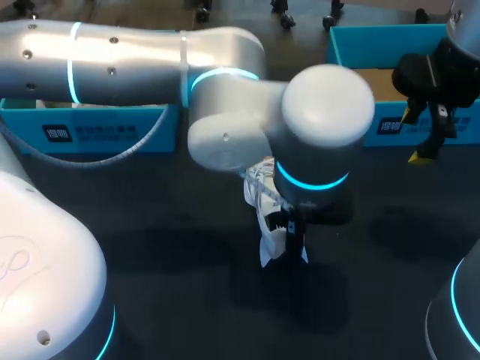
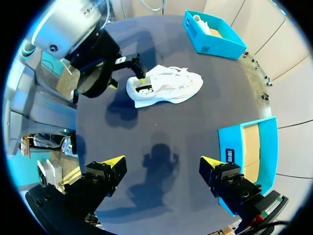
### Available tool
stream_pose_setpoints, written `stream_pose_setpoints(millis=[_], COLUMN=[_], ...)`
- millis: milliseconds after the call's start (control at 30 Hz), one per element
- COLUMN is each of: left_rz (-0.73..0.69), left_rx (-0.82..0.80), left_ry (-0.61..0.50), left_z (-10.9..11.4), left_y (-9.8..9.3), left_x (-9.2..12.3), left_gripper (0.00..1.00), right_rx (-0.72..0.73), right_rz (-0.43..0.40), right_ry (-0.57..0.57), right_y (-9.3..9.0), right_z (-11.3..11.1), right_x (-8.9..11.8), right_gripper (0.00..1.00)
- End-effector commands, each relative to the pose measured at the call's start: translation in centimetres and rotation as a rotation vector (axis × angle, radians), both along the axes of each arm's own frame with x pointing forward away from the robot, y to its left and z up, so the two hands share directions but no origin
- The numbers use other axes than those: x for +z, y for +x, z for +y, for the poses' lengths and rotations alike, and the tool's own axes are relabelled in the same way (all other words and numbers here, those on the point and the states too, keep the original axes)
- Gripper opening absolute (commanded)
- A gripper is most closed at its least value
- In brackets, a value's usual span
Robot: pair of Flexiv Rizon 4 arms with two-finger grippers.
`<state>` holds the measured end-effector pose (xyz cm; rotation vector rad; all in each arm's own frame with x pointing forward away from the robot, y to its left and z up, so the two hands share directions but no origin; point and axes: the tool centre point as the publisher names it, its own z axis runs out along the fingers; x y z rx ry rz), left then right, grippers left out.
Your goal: Take the shoe out of the shoebox, open the shoe tongue, remove and reinsert the insole, then place the shoe into the shoebox
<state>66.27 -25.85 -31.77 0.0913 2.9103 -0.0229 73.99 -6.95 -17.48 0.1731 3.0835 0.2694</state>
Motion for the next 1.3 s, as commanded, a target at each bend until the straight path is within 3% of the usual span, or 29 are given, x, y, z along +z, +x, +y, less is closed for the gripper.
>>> stream_pose_setpoints(millis=[33,433,700,733,767,800,900,1300], left_rz=[-0.020,0.043,0.063,0.066,0.083,0.104,0.117,0.226], left_rx=[0.171,0.229,0.206,0.201,0.194,0.187,0.179,0.136], left_ry=[-0.170,-0.077,-0.057,-0.055,-0.049,-0.050,-0.042,-0.031], left_z=[1.0,0.3,0.3,0.4,0.5,0.6,0.9,1.8], left_y=[-0.5,0.0,0.0,-0.1,-0.1,-0.1,-0.3,-0.1], left_x=[-1.5,-6.0,-7.2,-7.3,-7.4,-7.5,-7.7,-7.3], left_gripper=[1.00,1.00,0.95,0.80,0.51,0.42,0.03,0.00], right_rx=[-0.001,-0.001,-0.001,-0.001,-0.001,-0.001,-0.001,-0.001], right_rz=[0.002,0.002,0.002,0.002,0.002,0.002,0.002,0.002], right_ry=[-0.003,-0.003,-0.003,-0.003,-0.003,-0.003,-0.003,-0.003], right_y=[0.1,0.1,0.1,0.1,0.1,0.1,0.1,0.1], right_z=[0.1,0.1,0.1,0.1,0.1,0.1,0.1,0.1], right_x=[-0.1,-0.1,-0.1,-0.1,-0.1,-0.1,-0.1,-0.1], right_gripper=[1.00,1.00,1.00,1.00,1.00,1.00,1.00,1.00])
